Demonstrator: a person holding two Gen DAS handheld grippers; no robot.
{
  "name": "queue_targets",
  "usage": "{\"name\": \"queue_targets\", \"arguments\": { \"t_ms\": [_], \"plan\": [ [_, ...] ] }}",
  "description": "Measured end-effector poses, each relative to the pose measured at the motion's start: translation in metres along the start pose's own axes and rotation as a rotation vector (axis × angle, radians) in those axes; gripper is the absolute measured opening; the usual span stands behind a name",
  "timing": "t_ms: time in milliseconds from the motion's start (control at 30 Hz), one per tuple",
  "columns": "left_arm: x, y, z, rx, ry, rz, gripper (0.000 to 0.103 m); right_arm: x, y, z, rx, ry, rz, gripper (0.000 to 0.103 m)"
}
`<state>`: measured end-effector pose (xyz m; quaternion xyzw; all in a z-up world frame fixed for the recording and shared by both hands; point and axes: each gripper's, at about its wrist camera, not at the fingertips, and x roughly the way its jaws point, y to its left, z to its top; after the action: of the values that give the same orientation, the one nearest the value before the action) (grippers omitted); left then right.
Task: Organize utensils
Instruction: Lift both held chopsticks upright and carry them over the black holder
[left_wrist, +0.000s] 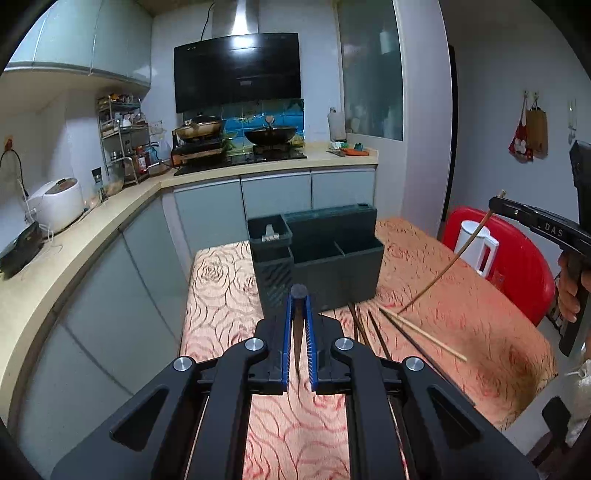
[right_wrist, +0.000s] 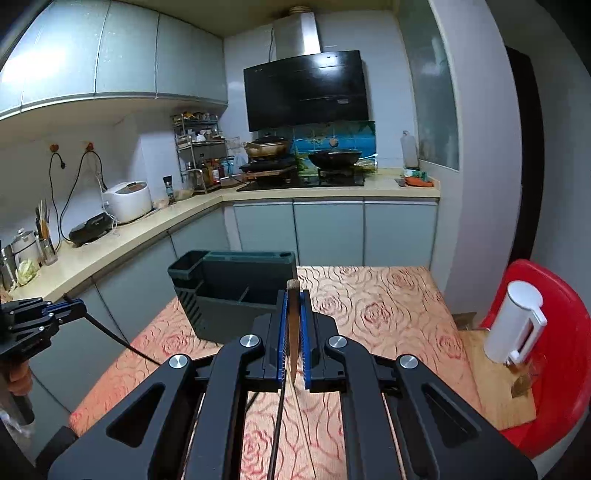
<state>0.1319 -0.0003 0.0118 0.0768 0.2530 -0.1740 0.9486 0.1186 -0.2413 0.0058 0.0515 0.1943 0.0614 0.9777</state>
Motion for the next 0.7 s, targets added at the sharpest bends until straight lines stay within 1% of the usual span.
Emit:
{"name": "queue_targets", "arguments": {
  "t_ms": [200, 300, 500, 600, 700],
  "plan": [
    [0.011, 0.002, 0.049, 0.04, 0.002, -0.019, 0.007, 0.014, 0.005, 0.048, -0.008, -0.002, 0.042, 0.007],
    [0.011, 0.005, 0.072, 0.039, -0.008, -0.036, 0.007, 0.014, 0.009, 0.073, -0.012, -0.033, 0.054, 0.007],
    [0.007, 0.002, 0.13, 0.037, -0.072, -0.097, 0.007, 0.009, 0.016, 0.121, -0.003, -0.122, 0.078, 0.007],
    [0.012, -0.003, 0.15, 0.043, -0.095, -0.104, 0.007, 0.018, 0.017, 0.136, -0.002, -0.143, 0.083, 0.007],
    [0.028, -0.013, 0.163, 0.062, -0.096, -0.1, 0.007, 0.035, 0.018, 0.144, -0.004, -0.144, 0.077, 0.007]
  ]
}}
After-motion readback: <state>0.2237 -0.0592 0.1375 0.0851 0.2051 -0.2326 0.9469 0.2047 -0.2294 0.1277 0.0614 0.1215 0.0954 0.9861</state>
